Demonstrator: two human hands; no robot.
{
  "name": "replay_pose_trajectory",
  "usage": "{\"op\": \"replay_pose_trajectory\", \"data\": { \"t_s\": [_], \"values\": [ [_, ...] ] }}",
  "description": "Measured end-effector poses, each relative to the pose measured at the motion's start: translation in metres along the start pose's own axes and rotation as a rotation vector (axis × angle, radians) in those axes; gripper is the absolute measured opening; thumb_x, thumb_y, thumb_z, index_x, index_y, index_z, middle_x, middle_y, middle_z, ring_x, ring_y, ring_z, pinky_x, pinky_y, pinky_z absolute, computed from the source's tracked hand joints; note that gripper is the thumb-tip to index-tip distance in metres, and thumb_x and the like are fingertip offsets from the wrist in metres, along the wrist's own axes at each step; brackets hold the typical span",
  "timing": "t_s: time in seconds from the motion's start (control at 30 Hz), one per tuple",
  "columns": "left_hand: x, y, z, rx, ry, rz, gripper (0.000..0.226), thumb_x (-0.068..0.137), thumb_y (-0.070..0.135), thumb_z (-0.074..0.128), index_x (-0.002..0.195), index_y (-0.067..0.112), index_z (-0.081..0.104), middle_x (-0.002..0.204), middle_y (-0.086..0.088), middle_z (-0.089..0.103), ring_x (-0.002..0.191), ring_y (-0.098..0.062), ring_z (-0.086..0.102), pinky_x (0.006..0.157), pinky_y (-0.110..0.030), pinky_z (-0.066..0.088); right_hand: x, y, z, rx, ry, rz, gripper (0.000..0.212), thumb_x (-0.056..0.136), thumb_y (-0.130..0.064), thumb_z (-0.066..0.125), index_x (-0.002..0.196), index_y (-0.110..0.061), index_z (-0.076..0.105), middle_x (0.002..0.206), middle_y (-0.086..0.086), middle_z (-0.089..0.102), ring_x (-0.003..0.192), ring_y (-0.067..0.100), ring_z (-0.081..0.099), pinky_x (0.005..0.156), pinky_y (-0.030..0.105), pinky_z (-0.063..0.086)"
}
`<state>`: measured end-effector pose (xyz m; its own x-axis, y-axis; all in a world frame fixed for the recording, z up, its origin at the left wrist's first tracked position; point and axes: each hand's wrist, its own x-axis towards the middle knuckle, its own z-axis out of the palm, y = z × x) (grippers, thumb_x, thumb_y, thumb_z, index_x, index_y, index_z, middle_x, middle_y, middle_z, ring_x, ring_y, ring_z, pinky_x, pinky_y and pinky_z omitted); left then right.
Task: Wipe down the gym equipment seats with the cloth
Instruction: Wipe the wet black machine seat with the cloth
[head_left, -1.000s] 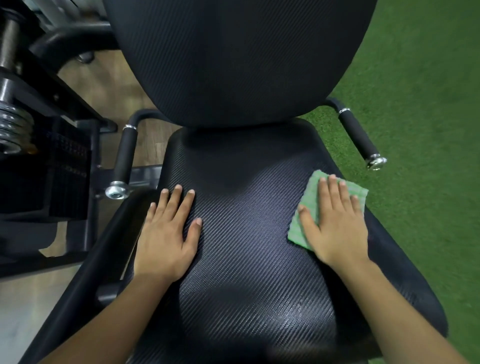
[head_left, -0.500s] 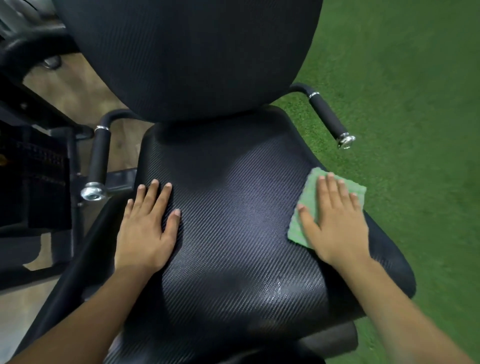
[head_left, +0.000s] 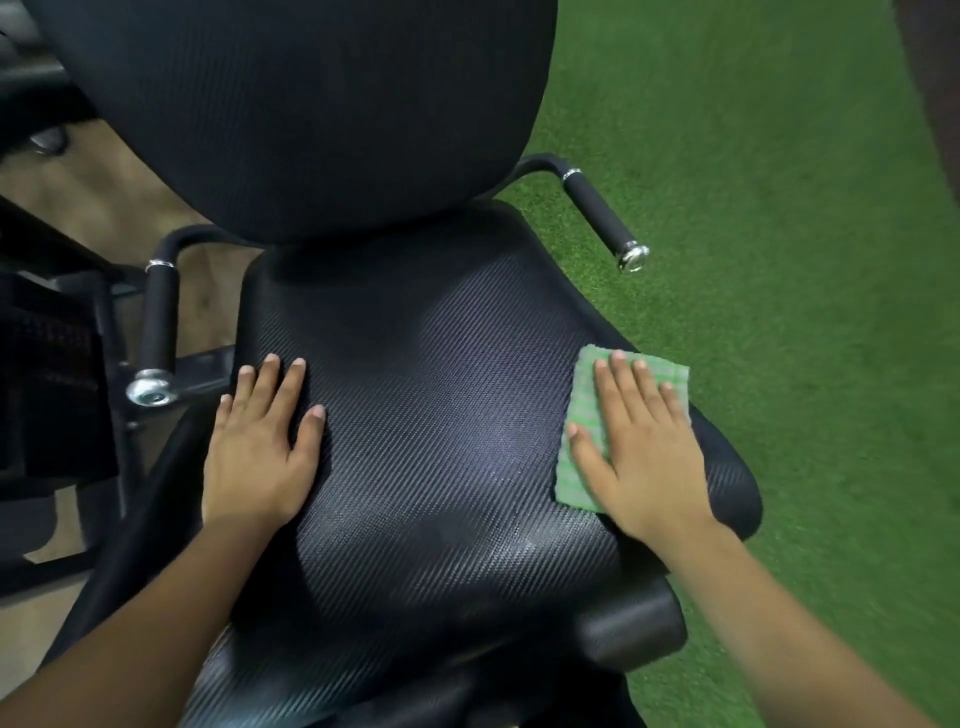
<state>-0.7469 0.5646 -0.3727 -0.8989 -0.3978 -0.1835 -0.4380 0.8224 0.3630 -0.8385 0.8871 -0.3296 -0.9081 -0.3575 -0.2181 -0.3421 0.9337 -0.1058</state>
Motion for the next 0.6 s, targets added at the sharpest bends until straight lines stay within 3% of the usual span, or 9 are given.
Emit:
{"op": "replay_pose_trajectory", "data": {
  "t_s": [0.1,0.27,0.33,0.47,0.6],
  "values": [
    [0.001,0.000,0.000,0.006,0.003,0.003,0.067,0.090,0.052,0.023,0.149,0.021,0.030,0.158,-0.003,0.021,0.147,-0.020,0.009,0.119,-0.041,0.007,0.027,-0.011,0.001,-0.010,-0.021,0.071,0.085,0.087,-0.059,0.006,0.152,-0.006,0.018,0.160,0.012,0.013,0.148,0.028,0.010,0.119,0.042,0.004],
    [0.001,-0.001,0.000,0.009,-0.001,0.010,0.065,0.091,0.048,0.027,0.149,0.020,0.032,0.157,-0.005,0.023,0.147,-0.023,0.011,0.119,-0.043,0.009,0.019,-0.028,0.003,0.019,-0.055,-0.236,0.074,0.093,-0.053,0.019,0.150,-0.008,0.028,0.156,0.012,0.024,0.146,0.030,0.018,0.119,0.044,0.009],
    [0.002,0.000,-0.001,0.010,-0.007,0.010,0.064,0.091,0.048,0.027,0.149,0.019,0.031,0.157,-0.005,0.022,0.147,-0.023,0.011,0.119,-0.043,0.009,-0.003,-0.020,0.002,0.024,-0.057,-0.271,0.069,0.095,-0.052,0.024,0.150,-0.011,0.029,0.157,0.008,0.024,0.146,0.026,0.018,0.119,0.043,0.011],
    [0.003,0.000,-0.002,0.041,-0.036,0.024,0.061,0.095,0.045,0.028,0.149,0.016,0.029,0.157,-0.009,0.021,0.146,-0.027,0.011,0.118,-0.045,0.010,-0.024,0.011,-0.004,0.013,0.017,-0.102,0.069,0.094,-0.052,0.026,0.149,-0.011,0.031,0.156,0.008,0.026,0.146,0.024,0.019,0.120,0.038,0.006],
    [0.002,0.016,-0.008,0.119,-0.031,0.033,0.058,0.098,0.037,0.029,0.145,0.004,0.034,0.153,-0.020,0.028,0.143,-0.037,0.017,0.116,-0.052,0.016,-0.006,0.027,-0.007,0.003,0.011,0.028,0.078,0.090,-0.057,0.013,0.151,-0.010,0.024,0.158,0.009,0.020,0.147,0.024,0.016,0.118,0.037,0.006]
  ]
}}
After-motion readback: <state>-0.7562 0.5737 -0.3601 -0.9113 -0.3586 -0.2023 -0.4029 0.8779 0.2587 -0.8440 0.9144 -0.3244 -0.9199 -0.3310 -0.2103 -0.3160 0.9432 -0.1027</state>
